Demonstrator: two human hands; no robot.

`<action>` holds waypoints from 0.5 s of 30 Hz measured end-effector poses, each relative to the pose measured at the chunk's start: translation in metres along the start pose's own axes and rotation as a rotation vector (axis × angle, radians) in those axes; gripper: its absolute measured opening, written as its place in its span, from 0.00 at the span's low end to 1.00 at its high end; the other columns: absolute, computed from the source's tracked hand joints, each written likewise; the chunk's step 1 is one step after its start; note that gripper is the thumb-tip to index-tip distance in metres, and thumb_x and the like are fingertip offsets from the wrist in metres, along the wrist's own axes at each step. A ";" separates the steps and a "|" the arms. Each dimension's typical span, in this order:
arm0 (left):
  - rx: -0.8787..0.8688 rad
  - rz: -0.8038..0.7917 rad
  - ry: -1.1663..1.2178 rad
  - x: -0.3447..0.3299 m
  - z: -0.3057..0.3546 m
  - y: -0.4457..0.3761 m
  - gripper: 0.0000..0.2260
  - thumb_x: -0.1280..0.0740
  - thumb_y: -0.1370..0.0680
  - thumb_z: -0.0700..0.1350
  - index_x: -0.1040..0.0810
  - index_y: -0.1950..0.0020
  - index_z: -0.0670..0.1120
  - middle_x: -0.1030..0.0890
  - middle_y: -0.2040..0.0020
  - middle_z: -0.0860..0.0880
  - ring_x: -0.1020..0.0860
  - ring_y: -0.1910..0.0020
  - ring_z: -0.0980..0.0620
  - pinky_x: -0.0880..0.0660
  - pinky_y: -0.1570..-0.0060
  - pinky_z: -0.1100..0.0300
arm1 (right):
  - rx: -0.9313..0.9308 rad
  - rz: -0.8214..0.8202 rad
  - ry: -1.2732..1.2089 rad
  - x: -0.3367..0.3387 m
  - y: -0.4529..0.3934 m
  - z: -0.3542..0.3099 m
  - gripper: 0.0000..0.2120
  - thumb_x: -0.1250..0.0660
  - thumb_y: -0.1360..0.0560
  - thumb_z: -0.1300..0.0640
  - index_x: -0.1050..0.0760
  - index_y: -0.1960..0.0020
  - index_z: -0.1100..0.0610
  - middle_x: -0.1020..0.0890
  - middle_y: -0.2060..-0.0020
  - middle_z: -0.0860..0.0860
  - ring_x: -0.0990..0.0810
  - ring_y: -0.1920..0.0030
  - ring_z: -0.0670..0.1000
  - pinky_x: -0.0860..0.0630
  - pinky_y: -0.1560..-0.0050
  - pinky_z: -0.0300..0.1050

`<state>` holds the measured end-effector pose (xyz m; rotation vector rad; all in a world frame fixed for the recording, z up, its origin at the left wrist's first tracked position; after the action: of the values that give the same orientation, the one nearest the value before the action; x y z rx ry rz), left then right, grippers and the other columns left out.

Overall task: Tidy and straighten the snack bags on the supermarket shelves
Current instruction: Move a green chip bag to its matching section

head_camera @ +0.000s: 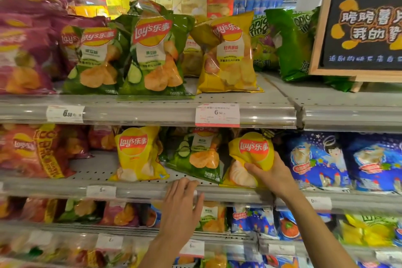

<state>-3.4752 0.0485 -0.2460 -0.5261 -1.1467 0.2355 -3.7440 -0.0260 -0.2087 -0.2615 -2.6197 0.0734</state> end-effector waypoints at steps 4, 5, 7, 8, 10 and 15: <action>0.006 -0.028 0.048 0.001 -0.004 0.000 0.13 0.37 0.19 0.52 0.24 0.37 0.50 0.26 0.42 0.54 0.28 0.40 0.53 0.31 0.36 0.58 | -0.003 0.055 0.118 0.000 0.010 0.000 0.38 0.24 0.31 0.36 0.33 0.30 0.53 0.23 0.48 0.48 0.25 0.51 0.51 0.28 0.50 0.47; 0.000 -0.035 0.054 0.001 -0.004 0.001 0.13 0.37 0.19 0.52 0.24 0.36 0.50 0.26 0.42 0.54 0.28 0.40 0.53 0.32 0.36 0.58 | -0.001 0.063 0.127 0.000 0.013 0.000 0.39 0.25 0.31 0.35 0.33 0.30 0.53 0.22 0.47 0.50 0.24 0.50 0.53 0.28 0.50 0.48; -0.005 -0.046 0.057 0.001 -0.004 0.003 0.14 0.37 0.18 0.52 0.25 0.35 0.49 0.27 0.41 0.53 0.29 0.39 0.52 0.32 0.36 0.59 | 0.012 0.077 0.138 -0.002 0.020 -0.001 0.39 0.25 0.31 0.35 0.34 0.29 0.54 0.20 0.43 0.54 0.21 0.46 0.58 0.27 0.49 0.51; -0.003 -0.049 0.060 0.001 -0.004 0.004 0.15 0.38 0.18 0.52 0.25 0.34 0.48 0.27 0.40 0.53 0.30 0.38 0.52 0.33 0.35 0.59 | 0.028 0.087 0.150 -0.003 0.024 0.000 0.39 0.25 0.30 0.36 0.34 0.28 0.54 0.20 0.41 0.55 0.20 0.43 0.60 0.26 0.48 0.52; 0.005 -0.054 0.088 0.002 -0.005 0.004 0.16 0.38 0.18 0.53 0.26 0.33 0.49 0.27 0.39 0.53 0.31 0.37 0.53 0.35 0.33 0.59 | 0.066 0.116 0.192 -0.003 0.032 0.002 0.37 0.27 0.29 0.36 0.33 0.28 0.55 0.19 0.40 0.55 0.20 0.42 0.61 0.24 0.46 0.54; 0.024 -0.077 0.254 0.006 -0.011 0.005 0.15 0.37 0.18 0.52 0.26 0.32 0.53 0.27 0.36 0.59 0.33 0.32 0.59 0.37 0.27 0.58 | 0.113 0.225 0.268 -0.006 0.057 0.000 0.29 0.30 0.25 0.40 0.28 0.32 0.58 0.20 0.43 0.58 0.22 0.43 0.59 0.22 0.44 0.59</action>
<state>-3.4620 0.0524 -0.2470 -0.4749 -0.9141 0.1118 -3.7293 0.0289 -0.2176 -0.4894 -2.3033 0.2455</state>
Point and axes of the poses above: each hand's wrist, its own y-axis away from the middle knuckle, its own x-axis out of the back of the hand, z = x × y, the point moved 1 cm from there along -y, towards the middle knuckle
